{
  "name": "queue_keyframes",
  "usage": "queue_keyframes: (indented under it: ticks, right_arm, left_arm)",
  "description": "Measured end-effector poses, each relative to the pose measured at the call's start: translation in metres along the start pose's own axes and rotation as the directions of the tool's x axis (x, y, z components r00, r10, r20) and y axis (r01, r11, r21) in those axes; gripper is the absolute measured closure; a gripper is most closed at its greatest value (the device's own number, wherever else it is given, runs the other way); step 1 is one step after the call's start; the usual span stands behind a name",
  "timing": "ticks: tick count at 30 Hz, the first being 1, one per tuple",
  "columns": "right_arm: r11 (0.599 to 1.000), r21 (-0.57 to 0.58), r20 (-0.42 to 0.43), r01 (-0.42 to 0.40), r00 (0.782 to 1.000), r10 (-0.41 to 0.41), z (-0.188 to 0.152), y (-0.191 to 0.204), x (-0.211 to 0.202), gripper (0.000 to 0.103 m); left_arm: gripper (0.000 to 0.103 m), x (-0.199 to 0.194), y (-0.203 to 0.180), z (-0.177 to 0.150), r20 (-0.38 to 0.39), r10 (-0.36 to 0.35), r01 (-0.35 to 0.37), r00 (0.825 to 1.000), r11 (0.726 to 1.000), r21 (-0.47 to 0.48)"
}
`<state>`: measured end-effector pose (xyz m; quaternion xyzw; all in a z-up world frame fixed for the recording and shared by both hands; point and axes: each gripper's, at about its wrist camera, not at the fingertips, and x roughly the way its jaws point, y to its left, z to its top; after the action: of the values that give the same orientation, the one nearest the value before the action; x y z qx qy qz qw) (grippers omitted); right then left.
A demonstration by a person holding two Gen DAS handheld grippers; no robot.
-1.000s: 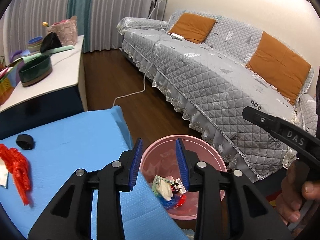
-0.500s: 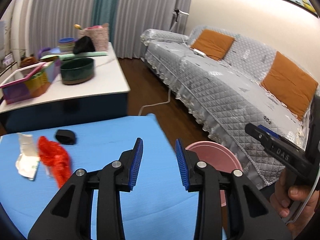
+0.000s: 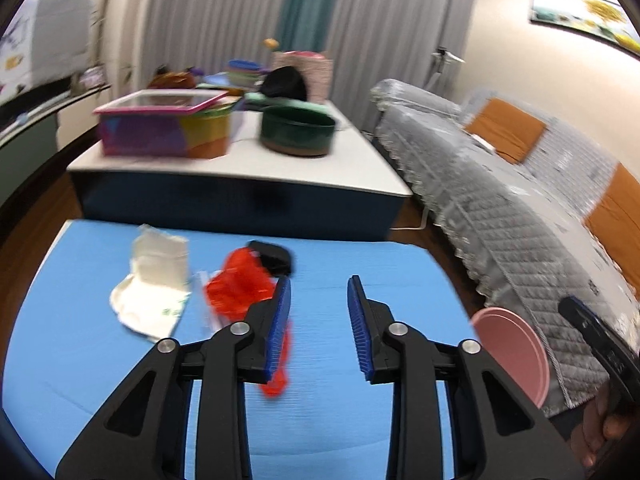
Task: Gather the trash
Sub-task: 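Move both tools back over the white paper bag and red bag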
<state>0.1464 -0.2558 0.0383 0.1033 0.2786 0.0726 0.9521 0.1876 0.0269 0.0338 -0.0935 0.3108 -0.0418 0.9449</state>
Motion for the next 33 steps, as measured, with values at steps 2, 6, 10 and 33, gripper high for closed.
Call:
queue_keyframes:
  ticks: [2,6,10,33]
  right_arm:
    - [1.0,-0.005,-0.018,-0.023,1.0,0.023,-0.006,0.014,0.01,0.078]
    - [0.997,-0.022,-0.038,-0.075,0.997,0.074,-0.013,0.043,0.023,0.079]
    - [0.99,-0.04,-0.062,-0.135,0.989,0.132,-0.022,0.073,0.039,0.079]
    - [0.954,-0.099,-0.223,-0.284,0.94,0.257,-0.073,0.167,0.117,0.068]
  left_arm:
    - [0.074,0.004,0.014,-0.003,0.004,0.031,-0.031,1.0,0.999,-0.015]
    - [0.074,0.01,0.047,-0.012,-0.002,0.087,-0.087,0.996,0.995,-0.054]
    - [0.074,0.016,0.08,-0.019,-0.022,0.132,-0.133,0.991,0.985,-0.109]
    - [0.074,0.059,0.188,-0.048,-0.166,0.192,-0.242,0.967,0.896,-0.372]
